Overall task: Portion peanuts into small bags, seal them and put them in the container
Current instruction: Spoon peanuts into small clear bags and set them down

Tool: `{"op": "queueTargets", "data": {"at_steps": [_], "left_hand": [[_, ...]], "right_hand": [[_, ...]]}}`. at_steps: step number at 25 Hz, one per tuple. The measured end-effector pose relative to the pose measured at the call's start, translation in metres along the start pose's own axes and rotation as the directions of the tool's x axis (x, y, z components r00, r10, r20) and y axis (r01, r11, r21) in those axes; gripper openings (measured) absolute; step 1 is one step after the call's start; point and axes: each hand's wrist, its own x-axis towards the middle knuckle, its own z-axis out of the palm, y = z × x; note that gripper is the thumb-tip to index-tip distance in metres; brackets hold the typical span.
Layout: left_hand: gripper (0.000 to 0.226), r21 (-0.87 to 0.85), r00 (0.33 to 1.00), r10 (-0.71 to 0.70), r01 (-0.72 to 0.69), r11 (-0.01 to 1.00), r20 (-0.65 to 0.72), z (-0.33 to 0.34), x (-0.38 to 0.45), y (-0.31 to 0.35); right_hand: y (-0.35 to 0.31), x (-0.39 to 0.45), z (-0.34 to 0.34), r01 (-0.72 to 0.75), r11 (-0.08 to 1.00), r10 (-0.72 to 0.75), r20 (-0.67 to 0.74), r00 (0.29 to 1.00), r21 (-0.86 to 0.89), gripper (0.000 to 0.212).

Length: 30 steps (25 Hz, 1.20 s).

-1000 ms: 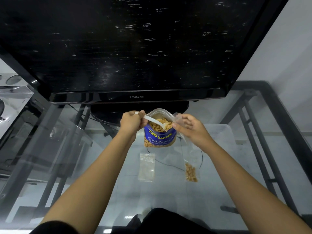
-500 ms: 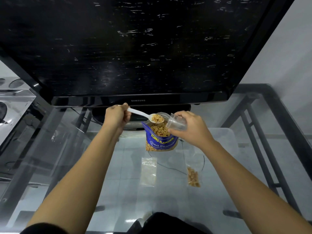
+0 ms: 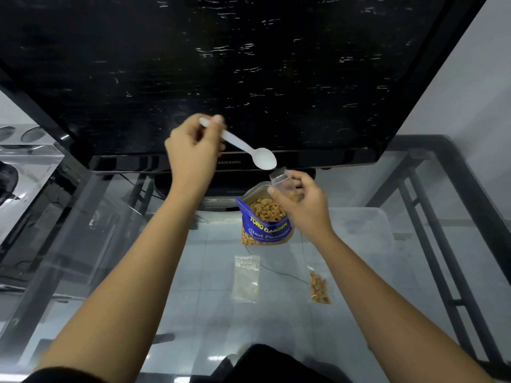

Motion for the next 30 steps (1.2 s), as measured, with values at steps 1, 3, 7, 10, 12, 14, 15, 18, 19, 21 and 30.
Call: {"op": "queueTargets", "data": {"at_steps": [1,3,7,10,12,14,15,18,19,21,30], "left_hand": [[0.024,-0.074,0.993,-0.116,0.114,0.991,-0.027,0.0,0.002,-0.011],[0.022,0.054,0.977,-0.178,0.173,0.983,0.114,0.006,-0.008,-0.037],[0.017,0.311,0.798,-0.055,-0.17,0.935,0.601,0.021,-0.041,-0.068],[0.02,0.318,0.858,-0.175,0.014,0.948,0.483,0.027,-0.045,-0.077],[0.021,0.288,0.868,-0.344,0.248,0.925,0.358,0.032,-0.047,-0.081],[0.023,0.213,0.821,-0.504,0.459,0.862,0.268,0.038,-0.048,-0.079],[0.022,0.168,0.791,-0.566,0.541,0.824,0.231,0.039,-0.048,-0.079],[0.019,0.058,0.702,-0.682,0.687,0.725,0.207,0.04,-0.044,-0.082],[0.018,0.028,0.681,-0.7,0.713,0.701,0.215,0.039,-0.043,-0.084],[0.018,-0.032,0.654,-0.727,0.747,0.664,0.208,0.037,-0.04,-0.087],[0.021,-0.138,0.654,-0.744,0.756,0.639,0.137,0.018,-0.023,-0.091]], "right_hand": [[0.003,0.001,-0.004,-0.016,1.0,0.016,-0.008,1.0,0.011,0.052],[0.01,0.0,-0.012,-0.055,0.998,0.055,-0.023,0.998,0.029,0.051],[0.026,-0.001,-0.021,-0.134,0.989,0.131,0.043,0.99,0.065,0.047],[0.033,-0.001,-0.023,-0.151,0.985,0.143,0.094,0.985,0.081,0.044],[0.035,-0.002,-0.023,-0.158,0.984,0.148,0.124,0.981,0.079,0.044],[0.035,-0.002,-0.025,-0.162,0.983,0.149,0.141,0.979,0.086,0.047],[0.034,-0.001,-0.025,-0.163,0.983,0.148,0.15,0.977,0.09,0.048],[0.033,-0.001,-0.027,-0.171,0.98,0.151,0.181,0.972,0.099,0.044],[0.033,0.0,-0.028,-0.173,0.98,0.152,0.189,0.97,0.098,0.042],[0.032,0.0,-0.03,-0.179,0.98,0.16,0.193,0.968,0.087,0.039],[0.013,0.006,-0.035,0.162,0.875,-0.101,0.155,0.983,-0.457,0.051]]}}
